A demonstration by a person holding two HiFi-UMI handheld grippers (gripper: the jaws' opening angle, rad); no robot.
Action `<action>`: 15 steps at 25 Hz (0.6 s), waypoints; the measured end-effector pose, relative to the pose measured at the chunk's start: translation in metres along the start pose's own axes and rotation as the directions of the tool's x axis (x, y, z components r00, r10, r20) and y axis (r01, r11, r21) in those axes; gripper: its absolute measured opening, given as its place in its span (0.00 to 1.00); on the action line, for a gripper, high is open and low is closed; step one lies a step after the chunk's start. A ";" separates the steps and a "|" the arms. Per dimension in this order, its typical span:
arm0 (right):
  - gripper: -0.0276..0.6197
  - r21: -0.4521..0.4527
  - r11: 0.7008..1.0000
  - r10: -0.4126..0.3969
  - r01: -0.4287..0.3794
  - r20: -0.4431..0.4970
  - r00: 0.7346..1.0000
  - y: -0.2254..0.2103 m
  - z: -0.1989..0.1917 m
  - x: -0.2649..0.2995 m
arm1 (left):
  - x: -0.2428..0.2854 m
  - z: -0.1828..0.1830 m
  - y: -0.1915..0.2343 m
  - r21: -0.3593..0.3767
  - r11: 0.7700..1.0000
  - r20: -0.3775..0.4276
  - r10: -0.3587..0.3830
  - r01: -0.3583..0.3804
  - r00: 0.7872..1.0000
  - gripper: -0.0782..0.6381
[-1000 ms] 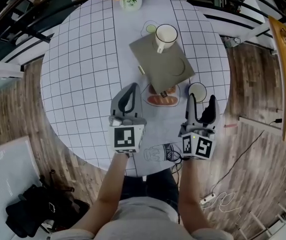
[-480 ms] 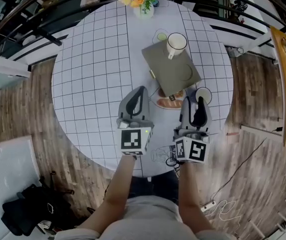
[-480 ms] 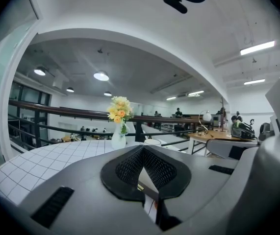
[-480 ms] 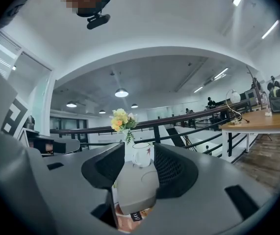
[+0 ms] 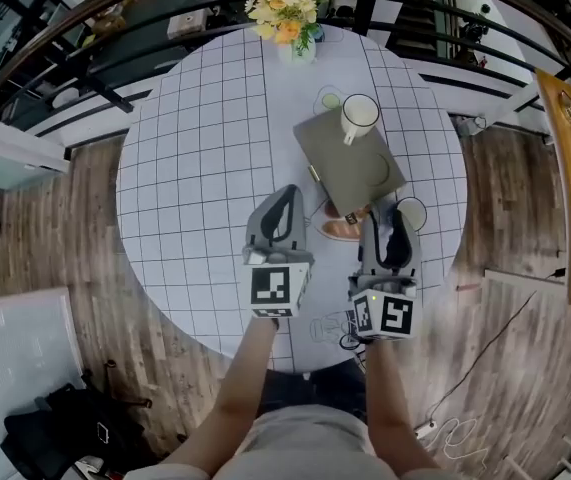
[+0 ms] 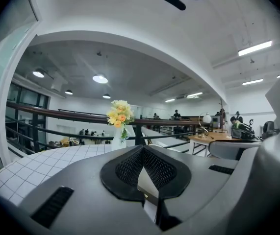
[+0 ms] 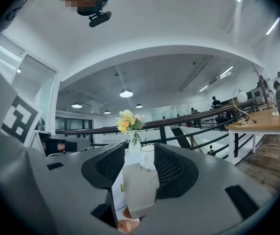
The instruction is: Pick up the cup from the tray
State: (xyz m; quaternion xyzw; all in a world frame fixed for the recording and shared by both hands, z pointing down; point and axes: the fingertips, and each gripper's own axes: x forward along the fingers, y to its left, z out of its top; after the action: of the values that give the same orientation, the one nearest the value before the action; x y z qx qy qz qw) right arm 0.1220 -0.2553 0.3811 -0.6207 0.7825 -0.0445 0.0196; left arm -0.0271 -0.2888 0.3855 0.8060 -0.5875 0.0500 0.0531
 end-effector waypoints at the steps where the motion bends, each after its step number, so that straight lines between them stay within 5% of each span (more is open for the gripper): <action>1: 0.33 0.000 1.000 -0.001 0.001 -0.002 1.000 0.000 -0.001 -0.002 | 0.007 0.002 0.000 -0.001 1.000 0.001 -0.013 0.013 1.000 0.12; 8: 0.33 0.031 0.999 -0.039 0.039 -0.015 0.999 -0.017 -0.011 -0.006 | 0.077 0.024 -0.014 0.040 0.991 0.008 -0.132 0.131 0.991 0.24; 15: 0.33 0.045 0.995 -0.088 0.089 -0.038 0.995 -0.042 -0.023 -0.010 | 0.147 0.002 -0.039 0.053 0.974 -0.051 -0.216 0.218 0.975 0.37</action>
State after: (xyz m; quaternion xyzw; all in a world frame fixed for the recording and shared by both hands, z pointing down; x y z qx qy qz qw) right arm 0.1626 -0.2544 0.4073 -0.6532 0.7533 -0.0750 0.0180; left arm 0.0546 -0.4159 0.4033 0.8652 -0.4929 0.0792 0.0479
